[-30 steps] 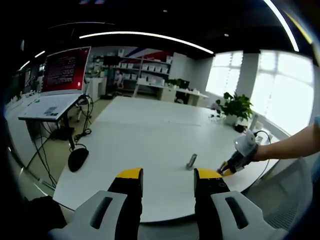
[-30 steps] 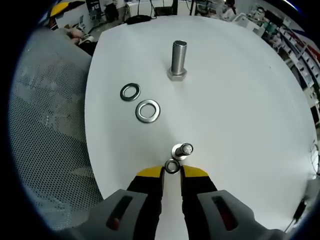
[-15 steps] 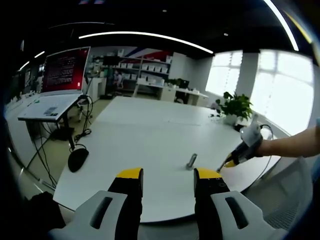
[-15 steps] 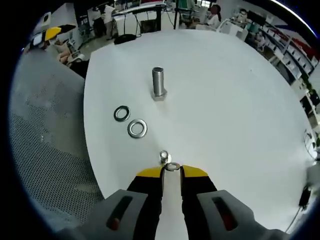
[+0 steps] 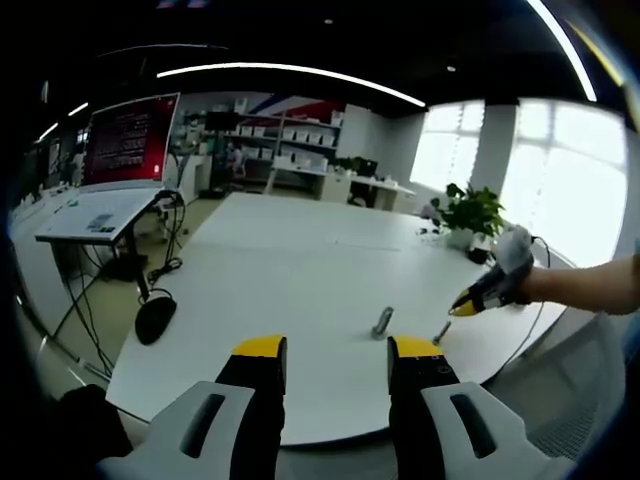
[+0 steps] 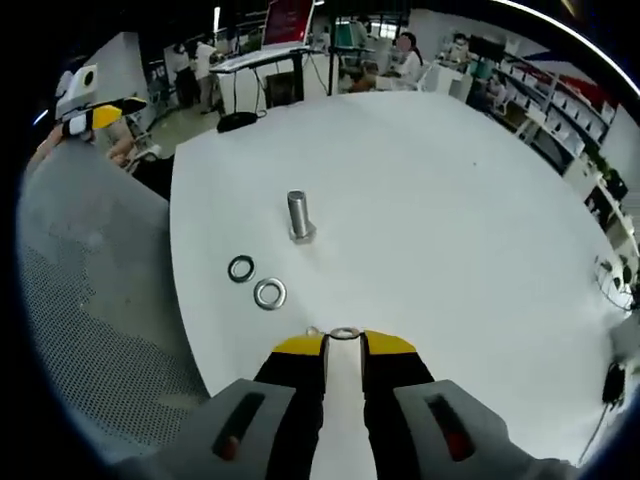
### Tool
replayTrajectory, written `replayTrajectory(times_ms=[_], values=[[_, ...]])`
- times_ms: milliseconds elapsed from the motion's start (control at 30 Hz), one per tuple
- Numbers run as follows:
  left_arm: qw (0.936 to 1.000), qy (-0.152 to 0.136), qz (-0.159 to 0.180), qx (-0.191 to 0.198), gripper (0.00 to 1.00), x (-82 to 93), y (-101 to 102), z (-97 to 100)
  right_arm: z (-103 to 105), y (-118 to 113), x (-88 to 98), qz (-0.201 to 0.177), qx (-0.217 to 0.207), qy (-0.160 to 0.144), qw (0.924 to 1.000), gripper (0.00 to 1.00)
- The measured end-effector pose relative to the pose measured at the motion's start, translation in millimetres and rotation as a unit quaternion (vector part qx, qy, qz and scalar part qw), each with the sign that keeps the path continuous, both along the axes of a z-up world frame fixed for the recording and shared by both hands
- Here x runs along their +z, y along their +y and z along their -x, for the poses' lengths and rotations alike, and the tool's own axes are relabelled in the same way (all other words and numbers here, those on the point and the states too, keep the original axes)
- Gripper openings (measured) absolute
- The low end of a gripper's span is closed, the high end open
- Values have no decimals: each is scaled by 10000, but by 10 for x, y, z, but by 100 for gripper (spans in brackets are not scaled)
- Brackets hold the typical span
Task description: Place the washer onto the threaded stud by aligning its center hole with the stud, sliding it down to the base, and recovering from edge contact or off-axis alignment until the washer reaches the visible bottom stop.
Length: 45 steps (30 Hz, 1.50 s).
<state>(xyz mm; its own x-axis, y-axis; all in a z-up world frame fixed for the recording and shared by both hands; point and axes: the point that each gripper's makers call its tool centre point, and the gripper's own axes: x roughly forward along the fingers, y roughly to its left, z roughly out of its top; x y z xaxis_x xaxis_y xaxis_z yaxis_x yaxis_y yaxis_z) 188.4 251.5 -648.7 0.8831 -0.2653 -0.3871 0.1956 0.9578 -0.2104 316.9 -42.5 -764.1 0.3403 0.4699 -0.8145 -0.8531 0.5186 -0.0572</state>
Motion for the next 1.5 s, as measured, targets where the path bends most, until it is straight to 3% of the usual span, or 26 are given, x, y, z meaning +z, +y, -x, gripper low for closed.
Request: replayTrajectory(times_ms=[133,167,200,233,367,533,967,1200,1500], values=[[10000,4,-1,-11,38,-2,-4,0,40,58,-12,120,267,31,9996,15],[10000,6,0,-11,38,-2,-4,1,47,67,-14,144,311,35,9994,12],[10000,5,-1,-9,38,-1,-4,1,86,79,-13,228,576,68,9981,4],[10000,0,1,-4,38,0,-2,0,66,94,-18,166,393,61,9991,3],[10000,-12,10,-2,38,5,-2,-1,45,40,-128,421,492,94,9979,3],[10000,-3,8,-6,38,1,0,-1,12,0,-137,363,384,150,9985,3],[10000,17,-8,13,38,-5,8,0,-136,-11,-299,831,655,297,9939,7],[10000,49,-15,26,38,-15,12,6,-244,-10,-439,1244,869,292,9880,10],[9999,110,-47,122,38,-34,44,5,-328,55,-588,1025,600,734,9902,13]])
